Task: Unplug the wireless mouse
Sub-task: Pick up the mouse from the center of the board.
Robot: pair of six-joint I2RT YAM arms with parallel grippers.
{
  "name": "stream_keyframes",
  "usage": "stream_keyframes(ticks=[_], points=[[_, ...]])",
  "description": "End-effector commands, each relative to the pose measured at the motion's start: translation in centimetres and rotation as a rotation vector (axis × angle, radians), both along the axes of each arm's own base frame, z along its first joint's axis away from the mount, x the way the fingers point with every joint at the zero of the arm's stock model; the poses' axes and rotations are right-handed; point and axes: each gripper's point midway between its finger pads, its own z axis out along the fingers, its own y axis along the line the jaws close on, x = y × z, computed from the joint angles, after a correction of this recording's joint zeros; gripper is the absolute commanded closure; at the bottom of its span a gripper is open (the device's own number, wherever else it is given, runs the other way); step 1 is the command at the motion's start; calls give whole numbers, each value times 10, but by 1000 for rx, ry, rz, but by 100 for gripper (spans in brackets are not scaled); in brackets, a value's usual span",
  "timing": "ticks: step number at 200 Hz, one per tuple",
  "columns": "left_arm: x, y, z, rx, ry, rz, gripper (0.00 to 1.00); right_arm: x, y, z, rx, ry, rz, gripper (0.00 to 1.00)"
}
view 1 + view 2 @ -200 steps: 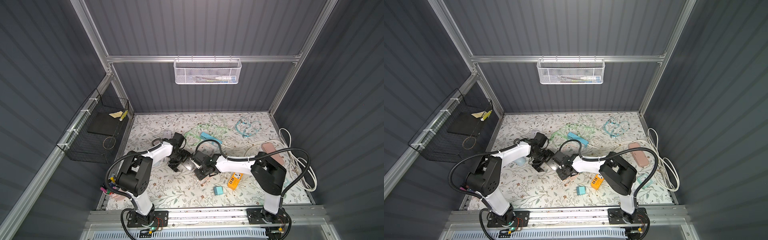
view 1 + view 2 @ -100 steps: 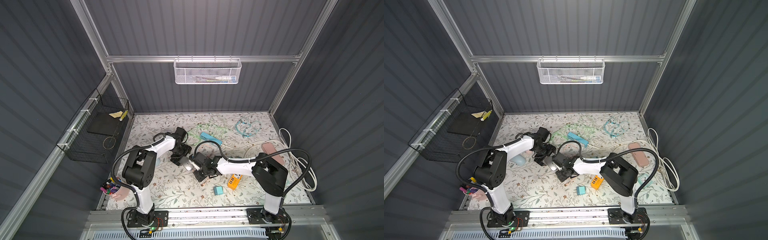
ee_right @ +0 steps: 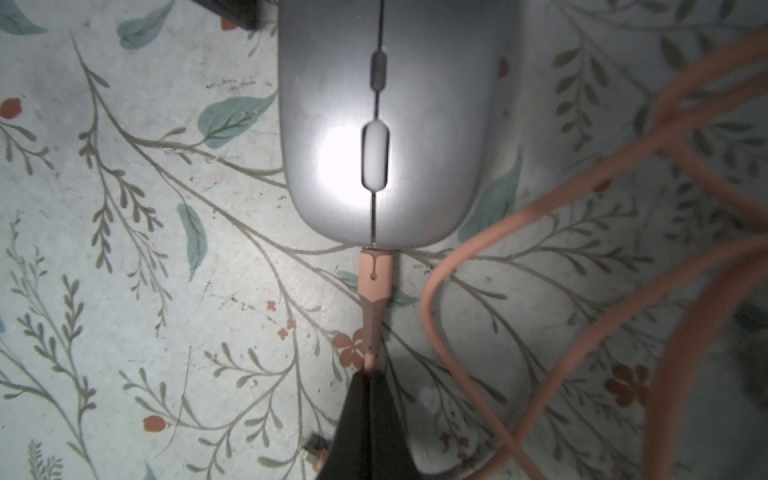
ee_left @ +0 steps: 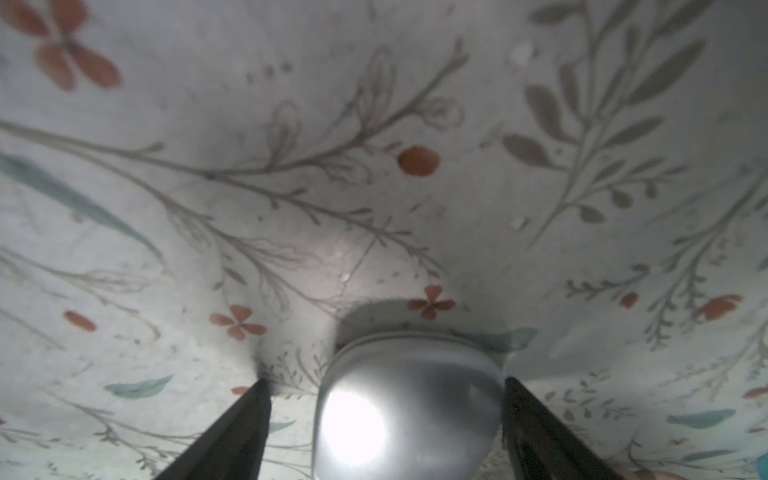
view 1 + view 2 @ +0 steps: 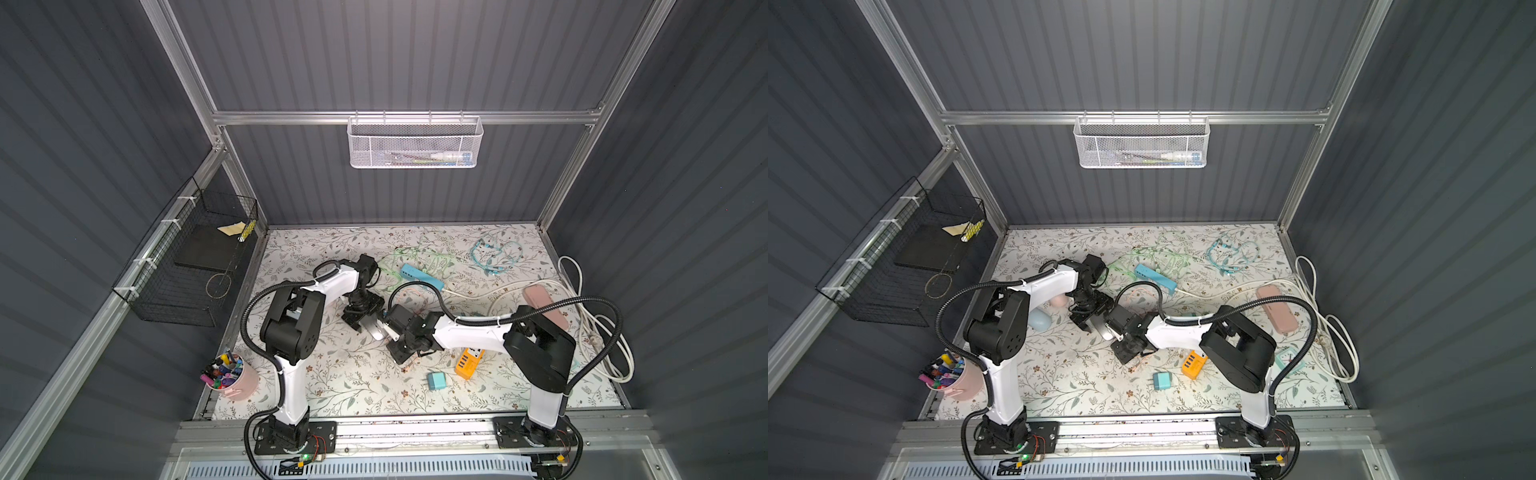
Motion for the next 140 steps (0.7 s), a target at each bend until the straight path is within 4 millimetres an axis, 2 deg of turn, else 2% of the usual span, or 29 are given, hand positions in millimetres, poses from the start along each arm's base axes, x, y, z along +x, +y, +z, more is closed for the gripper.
stream_keyframes(ticks=[1, 14, 22, 38, 50, 71, 104, 121, 130, 133, 140], points=[[-3, 4, -7, 44, 38, -77, 15, -11, -11, -14, -57, 41, 19, 100], [-2, 3, -7, 53, 38, -90, 16, -11, -10, -14, -54, 40, 18, 100], [-2, 2, -7, 52, 39, -100, 21, -10, -9, -14, -53, 39, 19, 100], [-2, 0, -8, 51, 36, -109, 40, -10, -8, -14, -54, 41, 22, 100], [-3, 1, -8, 55, 40, -112, 49, -10, -8, -15, -57, 43, 24, 100], [-3, 8, -9, 84, 39, -112, 73, -10, -9, -15, -59, 39, 23, 100], [14, 38, -12, 133, 7, -94, 83, -16, -19, -17, -75, 48, 23, 100], [27, 52, -5, 170, -34, -117, 87, -20, -29, -15, -85, 44, 18, 100], [34, 60, 1, 196, -60, -123, 94, -22, -33, -12, -87, 41, 15, 100], [35, 62, 2, 203, -64, -124, 100, -22, -35, -11, -90, 40, 14, 100], [38, 67, 6, 218, -77, -120, 100, -23, -37, -8, -89, 36, 13, 100]])
